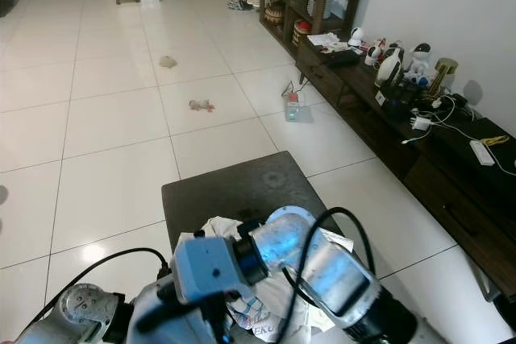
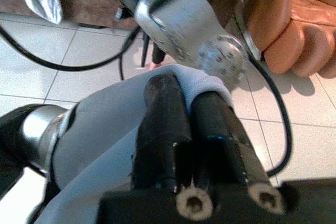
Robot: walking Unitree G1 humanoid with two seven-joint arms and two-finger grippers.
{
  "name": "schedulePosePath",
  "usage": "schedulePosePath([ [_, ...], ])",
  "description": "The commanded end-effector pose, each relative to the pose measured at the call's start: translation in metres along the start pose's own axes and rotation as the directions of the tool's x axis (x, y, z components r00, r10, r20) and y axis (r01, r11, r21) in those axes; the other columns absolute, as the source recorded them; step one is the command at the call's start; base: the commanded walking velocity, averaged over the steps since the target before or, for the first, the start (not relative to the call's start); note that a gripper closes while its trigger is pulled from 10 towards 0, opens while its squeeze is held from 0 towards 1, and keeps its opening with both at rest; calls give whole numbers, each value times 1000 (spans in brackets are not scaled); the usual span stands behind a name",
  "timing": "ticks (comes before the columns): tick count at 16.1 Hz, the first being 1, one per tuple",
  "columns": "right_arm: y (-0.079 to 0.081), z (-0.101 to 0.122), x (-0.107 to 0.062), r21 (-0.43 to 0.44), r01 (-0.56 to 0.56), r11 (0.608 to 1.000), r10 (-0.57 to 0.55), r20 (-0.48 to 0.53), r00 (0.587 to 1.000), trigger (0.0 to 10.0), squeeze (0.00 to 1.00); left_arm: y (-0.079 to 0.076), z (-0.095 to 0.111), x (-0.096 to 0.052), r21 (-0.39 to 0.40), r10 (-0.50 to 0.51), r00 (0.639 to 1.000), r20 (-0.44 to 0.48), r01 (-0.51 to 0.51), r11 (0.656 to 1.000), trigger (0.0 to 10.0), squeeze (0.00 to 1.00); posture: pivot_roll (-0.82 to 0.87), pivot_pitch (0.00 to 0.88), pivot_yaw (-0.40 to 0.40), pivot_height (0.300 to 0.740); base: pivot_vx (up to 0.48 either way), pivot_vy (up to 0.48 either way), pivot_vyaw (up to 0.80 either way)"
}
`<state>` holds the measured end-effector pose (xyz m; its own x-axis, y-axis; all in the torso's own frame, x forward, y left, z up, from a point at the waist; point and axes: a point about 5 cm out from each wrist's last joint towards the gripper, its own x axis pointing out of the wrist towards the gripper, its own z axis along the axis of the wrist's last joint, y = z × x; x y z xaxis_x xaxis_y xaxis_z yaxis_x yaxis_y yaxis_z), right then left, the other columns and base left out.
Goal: Hang hanger
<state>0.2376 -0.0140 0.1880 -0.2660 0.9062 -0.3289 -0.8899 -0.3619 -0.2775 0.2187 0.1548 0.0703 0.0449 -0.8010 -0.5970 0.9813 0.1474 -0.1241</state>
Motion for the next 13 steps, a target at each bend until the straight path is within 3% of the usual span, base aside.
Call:
schedulePosePath([
  [1, -11, 3, -3, -25, 80, 996, -80, 8, 997, 0, 0, -5, -1, -1, 4, -27, 1000, -8, 27, 1000, 10000, 0, 15, 111, -46, 740, 0, 0, 0],
  [6, -23, 2, -7, -14, 162, 987, -162, 26, 986, 0, 0, -6, -5, -5, -14, 26, 1000, -17, -27, 1000, 10000, 0, 20, 111, -49, 740, 0, 0, 0],
  [9, -22, 1, -8, -13, 141, 990, -141, 20, 990, 0, 0, 10, 0, -5, 17, 177, 984, 21, -177, 984, 10000, 0, 20, 112, -50, 740, 0, 0, 0],
  [11, -18, 1, -8, -10, 117, 993, -117, 24, 993, 0, 0, 25, 5, -4, -8, 306, 950, 68, -306, 952, 10000, 0, 17, 110, -50, 740, 0, 0, 0],
  [13, -17, 2, -8, -10, 105, 994, -105, 25, 994, 0, 0, 24, 3, -1, -15, 316, 947, 66, -315, 949, 10000, 0, 16, 110, -50, 740, 0, 0, 0],
])
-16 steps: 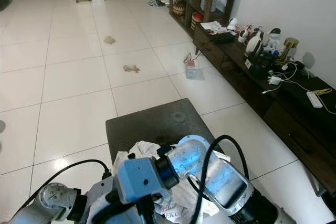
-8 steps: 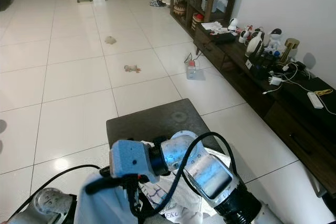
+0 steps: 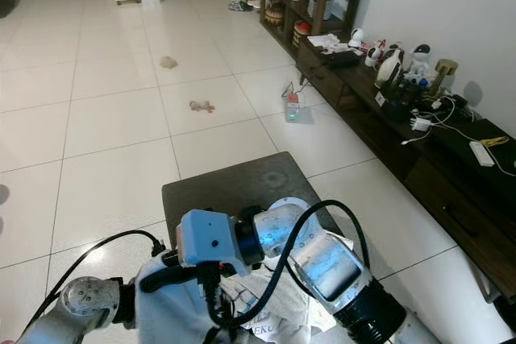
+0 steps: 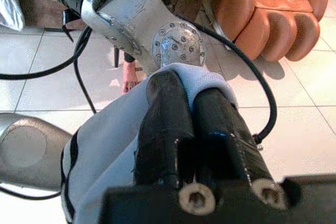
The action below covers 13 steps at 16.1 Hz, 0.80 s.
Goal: Hang hanger
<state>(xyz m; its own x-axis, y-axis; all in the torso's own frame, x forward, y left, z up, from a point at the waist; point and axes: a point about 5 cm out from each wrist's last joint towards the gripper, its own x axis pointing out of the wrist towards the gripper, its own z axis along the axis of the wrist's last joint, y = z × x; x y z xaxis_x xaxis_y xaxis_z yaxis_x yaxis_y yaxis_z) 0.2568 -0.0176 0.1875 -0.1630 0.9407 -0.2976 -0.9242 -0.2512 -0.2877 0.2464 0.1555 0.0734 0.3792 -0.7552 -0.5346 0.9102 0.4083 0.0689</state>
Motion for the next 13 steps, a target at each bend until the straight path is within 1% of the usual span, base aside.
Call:
schedulePosePath([
  [1, 1, 12, 0, -38, -22, 999, 24, 30, 999, 0, 0, 1, -6, 2, -13, 46, 999, -11, -46, 999, 10000, 0, 15, 110, -51, 740, 0, 0, 0],
  [2, 2, 14, 0, -42, -33, 999, 34, 37, 999, 0, 0, 7, -7, 4, -23, 105, 994, 3, -105, 994, 10000, 0, 14, 110, -51, 740, 0, 0, 0],
  [3, 2, 15, -1, -43, -34, 998, 36, 40, 999, 0, 0, 11, -8, 5, -39, 145, 989, 4, -145, 989, 10000, 0, 14, 110, -51, 740, 0, 0, 0],
  [4, 2, 16, -1, -46, -36, 998, 38, 44, 998, 0, 0, 16, -9, 6, -38, 185, 983, 6, -185, 982, 10000, 0, 11, 110, -52, 740, 0, 0, 0],
  [5, 2, 19, -1, -49, -37, 998, 40, 51, 998, 0, 0, 24, -12, 6, -40, 271, 963, -7, -271, 962, 10000, 0, 11, 110, -52, 740, 0, 0, 0],
  [6, 2, 20, -1, -50, -38, 998, 40, 55, 998, 0, 0, 28, -13, 7, -44, 301, 953, -12, -302, 952, 10000, 0, 9, 108, -52, 740, 0, 0, 0],
  [7, 3, 22, -2, -52, -42, 998, 45, 59, 997, 0, 0, 32, -16, 8, -67, 351, 936, -10, -351, 934, 10000, 0, 8, 109, -52, 740, 0, 0, 0],
  [9, 4, 22, -2, -52, -45, 998, 48, 57, 997, 0, 0, 32, -16, 8, -67, 357, 934, -8, -357, 932, 10000, 0, 8, 109, -53, 740, 0, 0, 0],
  [11, 5, 21, -3, -46, -50, 998, 52, 49, 997, 0, 0, 36, -16, 9, -69, 398, 917, 13, -396, 916, 10000, 0, 9, 109, -53, 740, 0, 0, 0],
  [12, 6, 21, -3, -46, -54, 997, 56, 50, 997, 0, 0, 36, -15, 9, -72, 403, 915, 22, -400, 913, 4392, 0, 9, 109, -53, 740, 0, 0, 0],
  [13, 7, 21, -3, -42, -62, 997, 64, 51, 997, 0, 0, 34, -13, 10, -100, 372, 926, 66, -365, 926, 0, 0, 9, 109, -53, 740, 0, 0, 0],
])
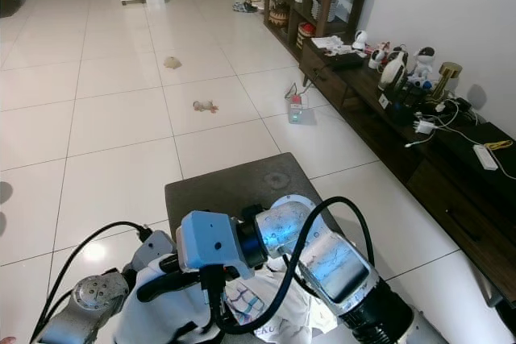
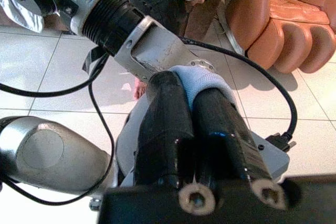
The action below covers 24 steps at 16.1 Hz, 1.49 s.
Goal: Hang hanger
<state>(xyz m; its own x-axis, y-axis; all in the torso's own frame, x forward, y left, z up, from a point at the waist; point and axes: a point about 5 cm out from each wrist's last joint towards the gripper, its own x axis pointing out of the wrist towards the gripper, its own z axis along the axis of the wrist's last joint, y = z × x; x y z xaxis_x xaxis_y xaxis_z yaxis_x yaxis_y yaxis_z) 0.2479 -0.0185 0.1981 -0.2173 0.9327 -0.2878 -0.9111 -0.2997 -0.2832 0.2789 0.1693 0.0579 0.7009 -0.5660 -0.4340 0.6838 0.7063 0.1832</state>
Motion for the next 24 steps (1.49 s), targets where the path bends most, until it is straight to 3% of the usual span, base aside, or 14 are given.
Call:
schedulePosePath([
  [1, 3, 8, 0, -27, -17, 1000, 17, 20, 1000, 0, 0, -2, 3, -2, -15, -28, 999, 39, 28, 999, 0, 0, 9, 109, -53, 740, 0, 0, 0],
  [3, 4, 4, -1, -19, -23, 1000, 23, 7, 1000, 0, 0, -2, 2, -5, -25, -48, 998, 34, 49, 999, 0, 0, 12, 109, -52, 740, 0, 0, 0],
  [8, 7, -7, -7, 12, -28, 1000, 28, -41, 999, 0, 0, -15, -7, -17, -77, -227, 974, -21, 225, 971, 0, 0, 18, 110, -51, 740, 0, 0, 0],
  [14, 9, -19, -18, 56, -3, 998, 7, -71, 997, 0, 0, -20, -7, -26, -111, -295, 955, -33, 290, 951, 0, 0, 23, 113, -48, 740, 0, 0, 0],
  [20, 7, -24, -26, 70, 19, 997, -13, -92, 996, 0, 0, -19, -5, -35, -130, -323, 945, -48, 314, 940, 0, 0, 26, 112, -46, 740, 0, 0, 0],
  [24, 3, -42, -42, 155, 132, 979, -117, -107, 987, 0, 0, -14, -7, -44, -131, -274, 960, -66, 264, 956, 0, 0, 31, 112, -43, 740, 0, 0, 0],
])
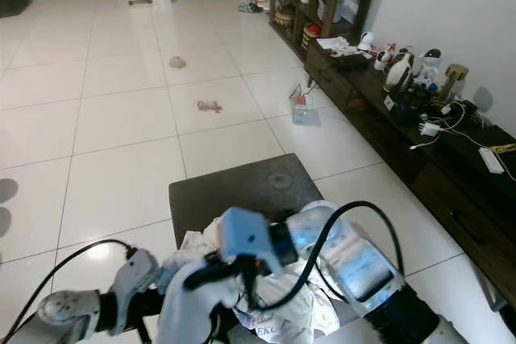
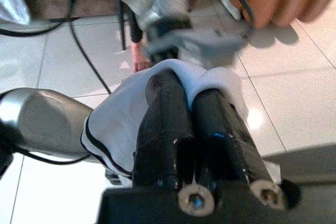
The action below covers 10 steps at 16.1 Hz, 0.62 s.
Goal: Hang hanger
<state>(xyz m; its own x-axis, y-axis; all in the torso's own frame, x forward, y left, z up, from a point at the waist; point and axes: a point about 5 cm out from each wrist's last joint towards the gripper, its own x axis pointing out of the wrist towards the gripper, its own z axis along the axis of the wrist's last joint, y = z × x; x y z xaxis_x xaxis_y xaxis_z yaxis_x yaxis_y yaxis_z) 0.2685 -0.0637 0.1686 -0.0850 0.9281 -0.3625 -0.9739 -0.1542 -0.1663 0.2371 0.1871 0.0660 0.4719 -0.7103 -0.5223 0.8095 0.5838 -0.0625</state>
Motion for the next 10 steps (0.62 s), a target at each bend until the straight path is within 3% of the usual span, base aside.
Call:
schedulePosePath([
  [1, -2, -6, -8, 19, 39, 999, -39, -3, 999, 0, 0, -1, 0, -4, 12, 12, 1000, -12, -12, 1000, 0, 0, 32, 113, -43, 740, 0, 0, 0],
  [4, -6, -32, -21, 94, 130, 987, -122, -83, 989, 0, 0, 0, -3, -15, -43, 55, 998, -5, -55, 998, 0, 0, 36, 113, -39, 740, 0, 0, 0],
  [7, -17, -71, -23, 158, 346, 925, -305, -233, 923, 0, 0, 2, -7, -23, -38, 97, 994, -57, -100, 994, 0, 0, 46, 114, -33, 740, 0, 0, 0],
  [8, -26, -90, -26, 181, 515, 838, -435, -349, 830, 10000, 0, 8, -8, -25, -53, 165, 984, -67, -168, 984, 0, 0, 52, 116, -29, 740, 0, 0, 0],
  [10, -30, -102, -32, 209, 603, 770, -493, -404, 770, 10000, 0, 11, -6, -23, -76, 209, 977, -51, -212, 974, 0, 0, 53, 118, -26, 740, 0, 0, 0],
])
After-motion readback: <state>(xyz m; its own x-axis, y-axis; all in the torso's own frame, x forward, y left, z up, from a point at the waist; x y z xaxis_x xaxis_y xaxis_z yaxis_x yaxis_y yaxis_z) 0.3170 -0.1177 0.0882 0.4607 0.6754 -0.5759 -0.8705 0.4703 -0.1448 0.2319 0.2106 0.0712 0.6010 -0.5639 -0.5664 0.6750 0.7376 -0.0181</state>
